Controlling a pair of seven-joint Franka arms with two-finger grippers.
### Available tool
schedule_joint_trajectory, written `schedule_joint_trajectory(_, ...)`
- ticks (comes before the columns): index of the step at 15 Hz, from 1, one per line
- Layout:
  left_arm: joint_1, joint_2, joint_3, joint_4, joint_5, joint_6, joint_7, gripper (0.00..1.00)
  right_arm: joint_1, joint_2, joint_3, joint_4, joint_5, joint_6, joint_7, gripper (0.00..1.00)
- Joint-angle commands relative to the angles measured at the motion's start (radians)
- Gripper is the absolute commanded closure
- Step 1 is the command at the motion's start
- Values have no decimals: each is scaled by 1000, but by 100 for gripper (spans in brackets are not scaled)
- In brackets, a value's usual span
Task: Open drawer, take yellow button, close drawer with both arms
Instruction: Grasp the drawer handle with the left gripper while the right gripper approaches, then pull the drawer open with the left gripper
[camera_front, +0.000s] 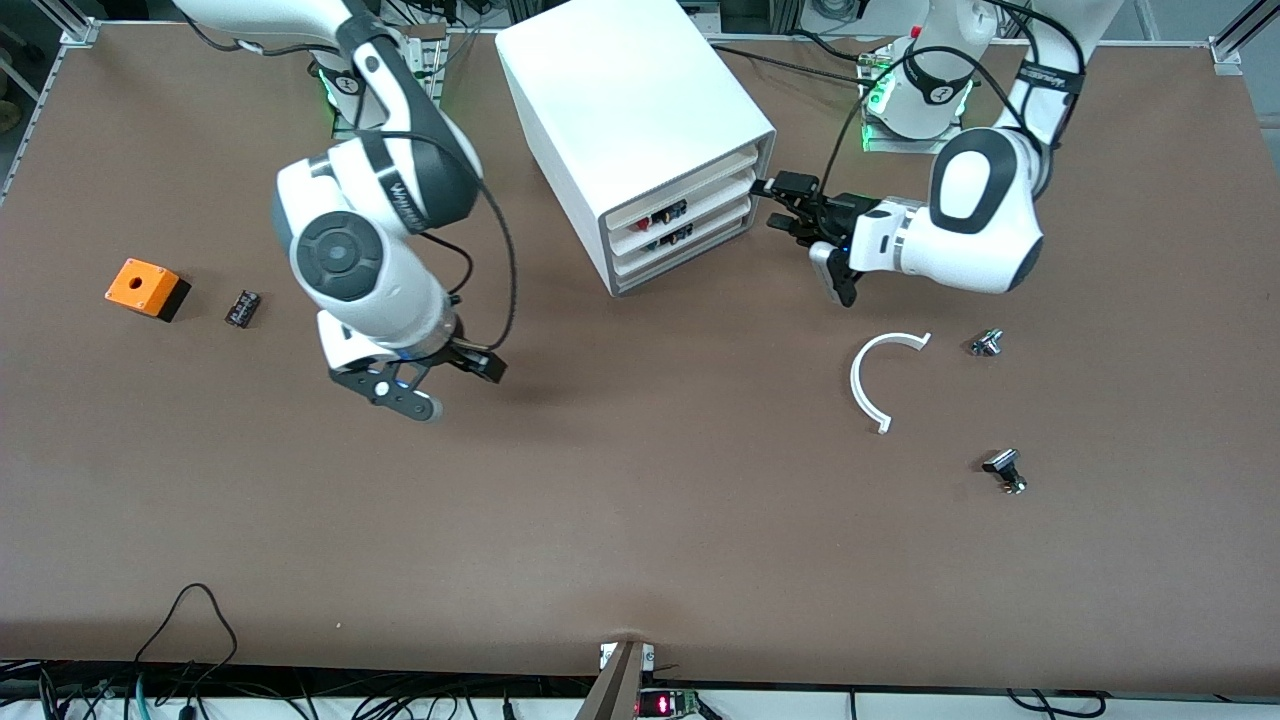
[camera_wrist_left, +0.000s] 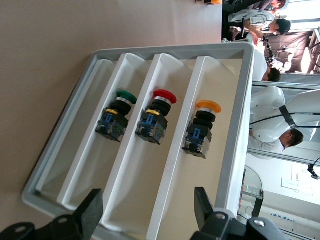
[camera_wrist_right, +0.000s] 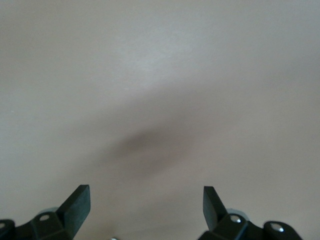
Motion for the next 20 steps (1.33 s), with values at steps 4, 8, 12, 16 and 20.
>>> schedule_joint_trajectory(4, 4, -19, -45, -42, -43, 25, 85, 42, 80, 95, -3, 146, -19, -10, 222, 0)
schedule_joint_trajectory(8, 0, -19, -60, -50, -84, 26, 99, 44, 127, 129, -3, 206, -19, -14, 331, 0)
schedule_joint_trajectory(12, -2, 1, -88, -82, -138, 71, 162, 44, 157, 150, -3, 261, -15, -25, 419, 0)
schedule_joint_trajectory(16, 0, 20, -108, -83, -154, 75, 188, 46, 177, 170, 0, 307, -5, -27, 491, 0)
schedule_joint_trajectory(20, -2, 36, -128, -83, -181, 86, 231, 53, 200, 193, 1, 359, -4, -22, 521, 0)
